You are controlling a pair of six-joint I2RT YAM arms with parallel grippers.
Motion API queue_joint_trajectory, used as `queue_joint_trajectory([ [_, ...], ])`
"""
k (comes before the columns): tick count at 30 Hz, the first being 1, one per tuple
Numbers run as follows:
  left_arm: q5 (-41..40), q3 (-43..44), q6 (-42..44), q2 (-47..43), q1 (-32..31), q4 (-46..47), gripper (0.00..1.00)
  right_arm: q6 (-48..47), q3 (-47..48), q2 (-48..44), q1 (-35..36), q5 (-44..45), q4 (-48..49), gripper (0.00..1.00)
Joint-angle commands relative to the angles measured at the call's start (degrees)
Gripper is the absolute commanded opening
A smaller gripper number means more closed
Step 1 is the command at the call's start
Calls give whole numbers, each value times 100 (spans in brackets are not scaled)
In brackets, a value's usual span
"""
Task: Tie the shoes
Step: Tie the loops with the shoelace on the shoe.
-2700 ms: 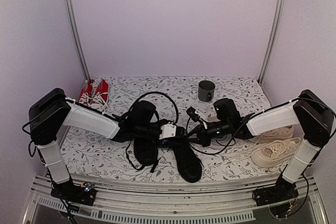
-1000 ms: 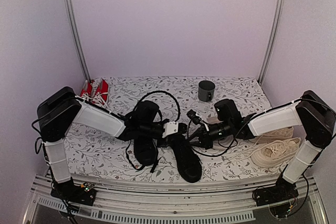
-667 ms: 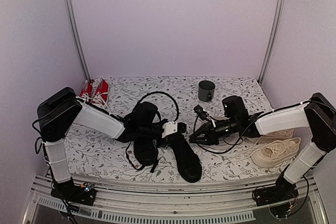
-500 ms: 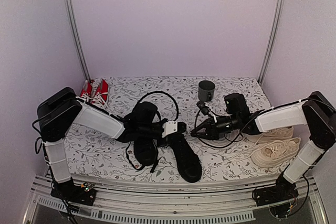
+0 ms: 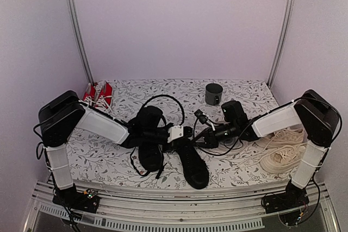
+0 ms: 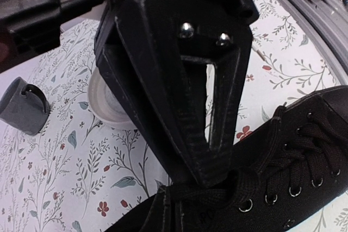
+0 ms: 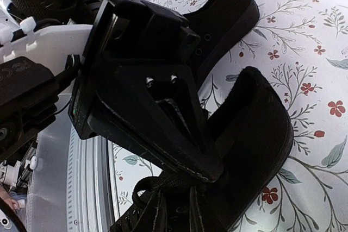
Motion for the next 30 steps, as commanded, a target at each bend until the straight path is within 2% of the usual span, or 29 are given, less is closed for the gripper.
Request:
queue_joint_trajectory([
  [1,-40,-56,-76,-26,22,195,0,115,108,147,64,-71,300,17],
  [15,-54,-87,-115,-35,20,283,0,-74,70,214,75,55,190,17],
  [28,-55,-173,-141,-105,57,345,0,-359,-63,-39,77,-187,-64,18],
  [30,-60,-186,-145,-104,61,347,0,-325,-51,-44,73,-195,-44,23],
])
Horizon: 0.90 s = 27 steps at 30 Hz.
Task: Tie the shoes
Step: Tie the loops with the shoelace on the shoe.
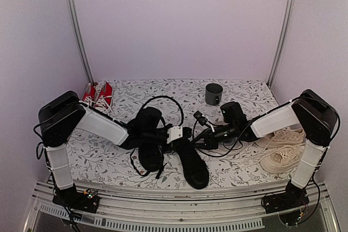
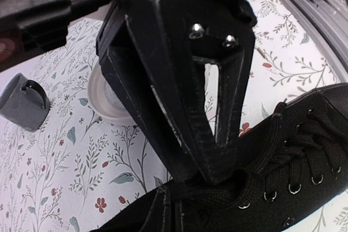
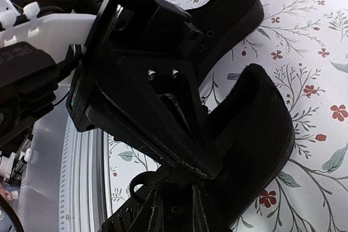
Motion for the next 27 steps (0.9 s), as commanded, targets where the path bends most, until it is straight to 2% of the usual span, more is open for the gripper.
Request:
queue_joint_trajectory([
  [1,-4,-78,-84,-105,61,203,0,-50,-44,-162,61,-155,-72,24],
  [8,68,-134,-175,-144,71,313,0,54,-38,-94,84,-39,51,30],
  [10,124,-163,-204,-166,79,386,0,63,-45,-92,95,27,55,30],
  [14,240,-203,-295,-191,93,544,0,104,-24,-91,101,126,125,22],
  [27,392,-214,-502,-181,99,757,0,294,-319,-464,97,-24,413,24],
])
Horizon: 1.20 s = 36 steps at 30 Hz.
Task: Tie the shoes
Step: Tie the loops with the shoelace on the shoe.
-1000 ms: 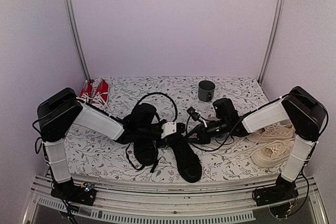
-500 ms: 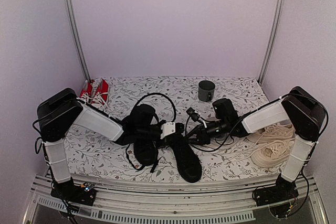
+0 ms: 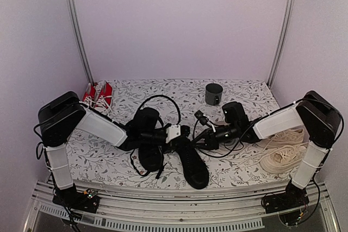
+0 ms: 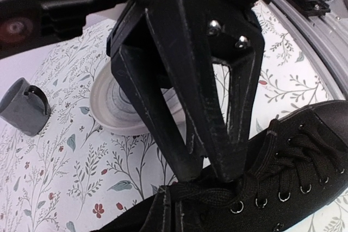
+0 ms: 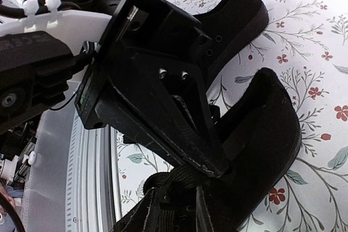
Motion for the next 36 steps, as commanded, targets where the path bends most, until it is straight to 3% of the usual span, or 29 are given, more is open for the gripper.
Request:
queue_joint_trajectory([
  [1,171,-18,-151,-155,68,246,0,159,-162,-246,35,-28,298,24],
  [13,66,-46,-118,-141,68,187,0,359,-403,-445,32,113,599,30],
  [21,66,-40,-160,-114,67,184,0,239,-716,-773,293,905,698,36],
  [29,62,-27,-170,-92,68,140,0,-858,-799,-852,807,2237,951,43],
  [36,66,-14,-160,-77,71,122,0,-1603,-750,-705,998,2475,892,37],
])
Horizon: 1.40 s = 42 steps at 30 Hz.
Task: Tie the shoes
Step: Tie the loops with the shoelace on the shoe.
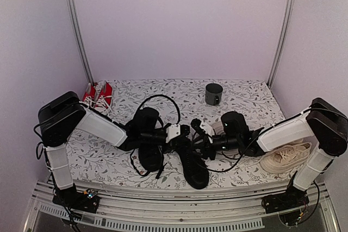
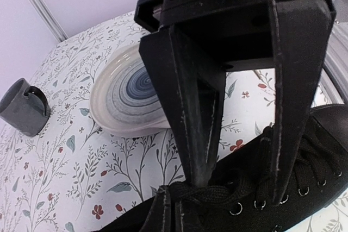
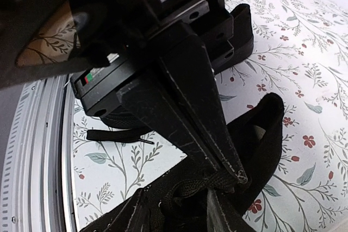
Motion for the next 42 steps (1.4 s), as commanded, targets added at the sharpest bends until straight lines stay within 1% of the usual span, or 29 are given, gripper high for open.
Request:
queue_joint_trajectory([
  [1,11,1,-42,-75,72,18,0,-581,2,-31,78,355,141,33],
  [5,61,48,-2,-53,67,-78,0,-499,-60,-233,82,523,102,11],
  [7,93,87,65,-42,73,-187,0,-452,-183,-434,73,633,110,5],
  [8,113,101,104,-40,73,-262,0,-399,-232,-523,63,656,110,3],
  [12,263,178,384,-93,95,-643,1,-156,-373,-752,-73,469,119,2],
  [13,311,189,464,-123,102,-746,7,-106,-398,-765,-102,430,119,2],
  [15,379,214,577,-205,121,-918,15,-83,-415,-783,-126,418,111,1],
  [18,490,283,701,-284,145,-1190,23,-99,-418,-797,-148,365,115,1],
  [24,684,564,720,-132,165,-1545,34,-133,-327,-721,-154,84,119,1],
  [29,767,804,559,57,155,-1529,37,-147,-255,-650,-159,-77,120,1],
  [34,860,898,521,160,154,-1422,36,-174,-247,-617,-159,-198,120,1],
  [36,889,923,523,195,148,-1439,33,-174,-246,-606,-155,-228,117,2],
  [38,954,945,526,197,147,-1455,25,-165,-234,-591,-162,-247,115,2],
  [40,1009,966,517,196,143,-1475,16,-165,-220,-571,-168,-271,106,2],
  [42,1013,979,496,383,131,-1474,2,-158,-194,-569,-165,-327,68,4],
])
